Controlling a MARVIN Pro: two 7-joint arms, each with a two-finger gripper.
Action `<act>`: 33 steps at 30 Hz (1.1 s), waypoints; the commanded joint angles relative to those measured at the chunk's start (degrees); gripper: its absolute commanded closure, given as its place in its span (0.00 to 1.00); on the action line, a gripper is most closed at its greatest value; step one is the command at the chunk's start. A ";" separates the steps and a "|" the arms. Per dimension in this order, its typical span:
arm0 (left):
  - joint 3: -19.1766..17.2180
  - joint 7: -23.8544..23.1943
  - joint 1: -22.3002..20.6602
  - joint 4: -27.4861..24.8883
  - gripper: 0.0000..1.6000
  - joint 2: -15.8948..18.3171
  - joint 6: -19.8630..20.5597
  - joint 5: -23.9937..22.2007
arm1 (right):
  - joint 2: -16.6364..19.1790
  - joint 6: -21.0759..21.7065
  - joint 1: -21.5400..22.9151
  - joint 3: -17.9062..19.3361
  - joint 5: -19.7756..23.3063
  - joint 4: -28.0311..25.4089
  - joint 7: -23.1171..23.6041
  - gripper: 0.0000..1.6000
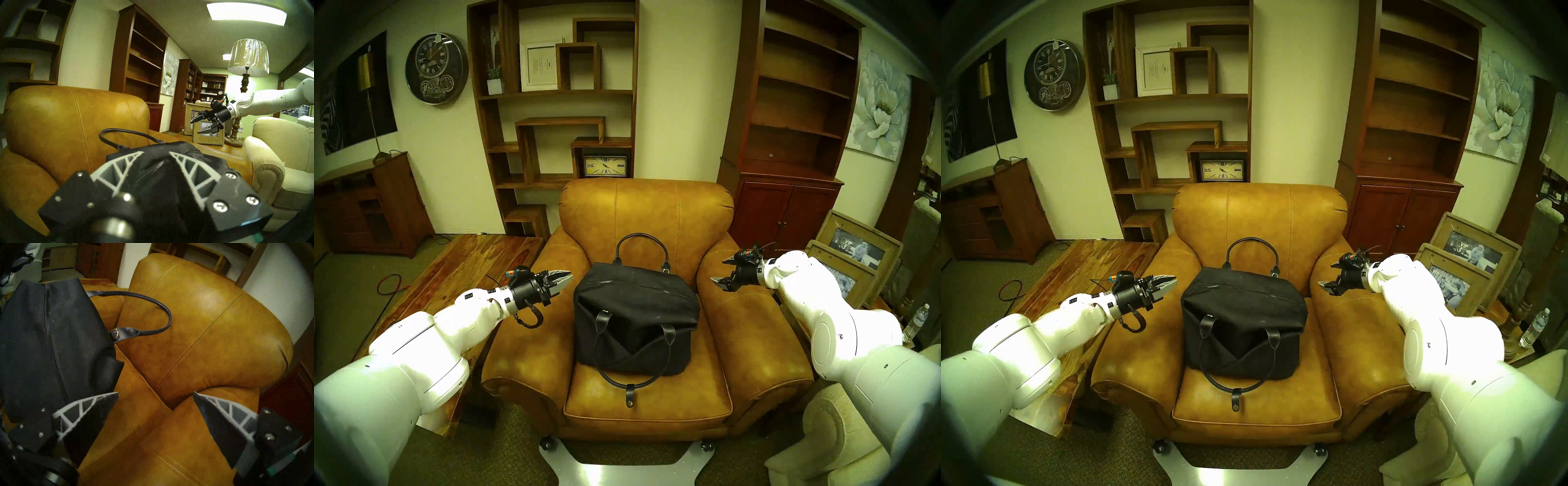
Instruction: Close a bag with a zipper
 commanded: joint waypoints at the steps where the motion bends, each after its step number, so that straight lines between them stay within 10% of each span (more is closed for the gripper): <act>1: -1.58 -2.35 -0.66 -1.09 0.31 1.90 0.30 -1.58 | -1.79 -2.70 0.78 0.44 1.20 -3.19 1.14 0.00; 3: -2.14 -3.22 -0.15 -1.08 0.11 2.55 0.35 -1.98 | -2.11 -2.99 -0.45 0.46 1.25 -3.05 2.01 0.00; 9: -2.97 -3.40 0.72 -1.19 0.00 2.97 0.34 -2.60 | -1.86 -3.44 -2.43 1.04 1.41 -2.63 3.40 0.00; 33: -4.92 -4.59 5.92 -4.55 0.00 2.08 0.05 -4.17 | -2.59 -6.21 -8.17 3.10 1.71 -3.55 7.41 0.00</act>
